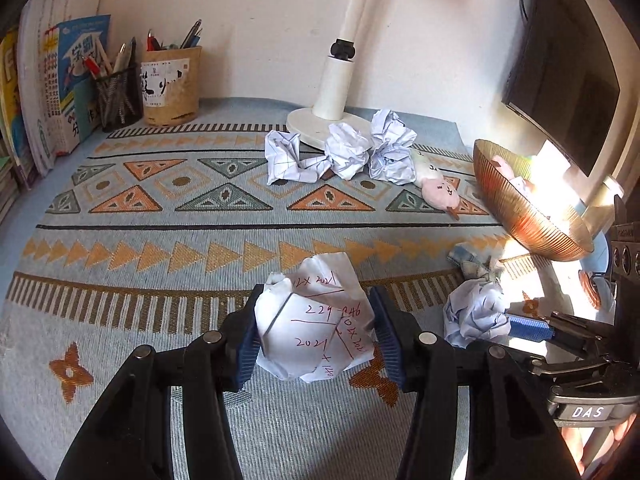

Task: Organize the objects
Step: 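Carry both paper balls over the amber bowl and open both grippers, then move both grippers back over the remaining paper balls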

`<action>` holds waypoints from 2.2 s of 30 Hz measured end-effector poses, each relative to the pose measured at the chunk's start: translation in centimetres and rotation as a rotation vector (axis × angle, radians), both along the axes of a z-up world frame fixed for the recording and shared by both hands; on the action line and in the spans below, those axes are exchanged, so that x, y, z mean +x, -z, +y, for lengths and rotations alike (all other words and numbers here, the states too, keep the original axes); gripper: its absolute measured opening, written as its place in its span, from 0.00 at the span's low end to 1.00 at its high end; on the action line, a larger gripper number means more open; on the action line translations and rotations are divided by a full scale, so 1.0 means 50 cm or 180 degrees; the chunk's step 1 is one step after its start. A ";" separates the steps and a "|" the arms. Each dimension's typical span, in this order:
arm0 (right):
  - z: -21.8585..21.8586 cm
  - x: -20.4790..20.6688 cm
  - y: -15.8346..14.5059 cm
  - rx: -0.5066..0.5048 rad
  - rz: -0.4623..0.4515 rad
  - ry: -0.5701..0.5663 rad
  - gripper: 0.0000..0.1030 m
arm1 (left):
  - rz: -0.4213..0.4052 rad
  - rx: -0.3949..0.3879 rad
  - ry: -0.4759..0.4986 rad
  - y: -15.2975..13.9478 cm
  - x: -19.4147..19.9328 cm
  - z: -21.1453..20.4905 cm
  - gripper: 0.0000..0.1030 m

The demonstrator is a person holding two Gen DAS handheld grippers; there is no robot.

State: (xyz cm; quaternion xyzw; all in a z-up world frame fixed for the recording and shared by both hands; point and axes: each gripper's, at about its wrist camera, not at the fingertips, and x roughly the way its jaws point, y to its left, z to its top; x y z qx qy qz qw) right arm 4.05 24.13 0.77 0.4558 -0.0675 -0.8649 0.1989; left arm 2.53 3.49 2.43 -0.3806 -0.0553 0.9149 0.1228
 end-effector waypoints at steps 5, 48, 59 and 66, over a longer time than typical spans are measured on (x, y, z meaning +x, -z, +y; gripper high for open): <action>0.006 -0.007 -0.001 -0.0293 -0.0043 0.0064 0.42 | 0.0003 -0.0013 -0.0003 -0.001 0.000 0.000 0.48; 0.499 -0.072 -0.195 0.0261 0.0593 0.1954 0.44 | 0.0261 0.0400 0.1349 -0.181 -0.187 0.477 0.96; 0.468 -0.075 -0.205 0.0502 0.0551 0.2009 0.56 | 0.0366 0.0489 0.0836 -0.217 -0.149 0.277 0.96; 0.390 -0.038 -0.241 0.0299 0.0734 0.1843 0.56 | 0.0318 0.0499 0.0272 -0.181 -0.101 0.114 0.96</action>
